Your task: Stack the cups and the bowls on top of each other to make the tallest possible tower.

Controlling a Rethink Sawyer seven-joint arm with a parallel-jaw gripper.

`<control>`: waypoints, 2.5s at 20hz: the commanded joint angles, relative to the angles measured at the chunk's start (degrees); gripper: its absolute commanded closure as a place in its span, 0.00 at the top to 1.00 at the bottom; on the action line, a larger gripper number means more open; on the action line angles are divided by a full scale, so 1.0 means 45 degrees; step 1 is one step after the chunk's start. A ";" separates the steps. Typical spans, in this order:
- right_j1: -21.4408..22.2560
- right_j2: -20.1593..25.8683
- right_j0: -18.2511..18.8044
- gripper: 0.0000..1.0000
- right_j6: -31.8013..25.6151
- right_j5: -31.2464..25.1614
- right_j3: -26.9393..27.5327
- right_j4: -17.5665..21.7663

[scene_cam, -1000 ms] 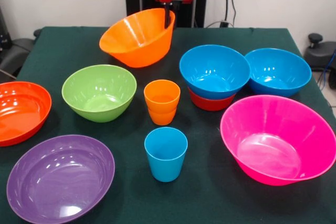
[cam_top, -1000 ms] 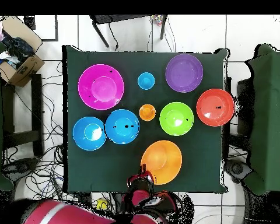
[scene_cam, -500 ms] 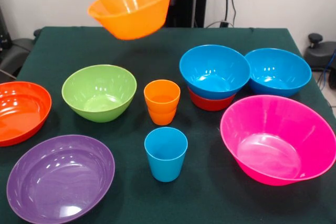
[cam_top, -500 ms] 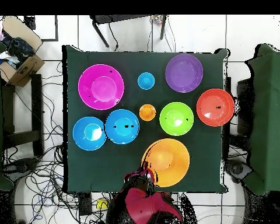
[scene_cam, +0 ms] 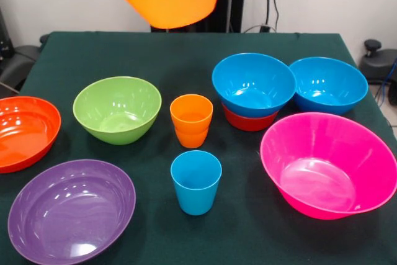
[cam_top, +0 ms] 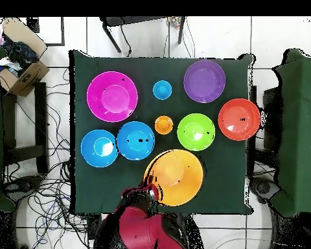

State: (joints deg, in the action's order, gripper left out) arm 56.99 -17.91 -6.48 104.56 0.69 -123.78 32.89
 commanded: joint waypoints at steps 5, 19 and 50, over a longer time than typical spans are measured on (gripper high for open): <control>-0.1035 0.1833 -0.1158 0.00 0.1811 -0.1408 0.1594 -0.1962; -0.3429 0.1051 -0.2229 0.00 0.2021 -0.0108 0.3246 -0.3479; -0.4465 -0.0655 -0.4512 0.00 0.1692 -0.0718 0.4759 -0.5483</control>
State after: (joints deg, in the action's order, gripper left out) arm 35.96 -22.52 -25.79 104.56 0.71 -107.13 10.66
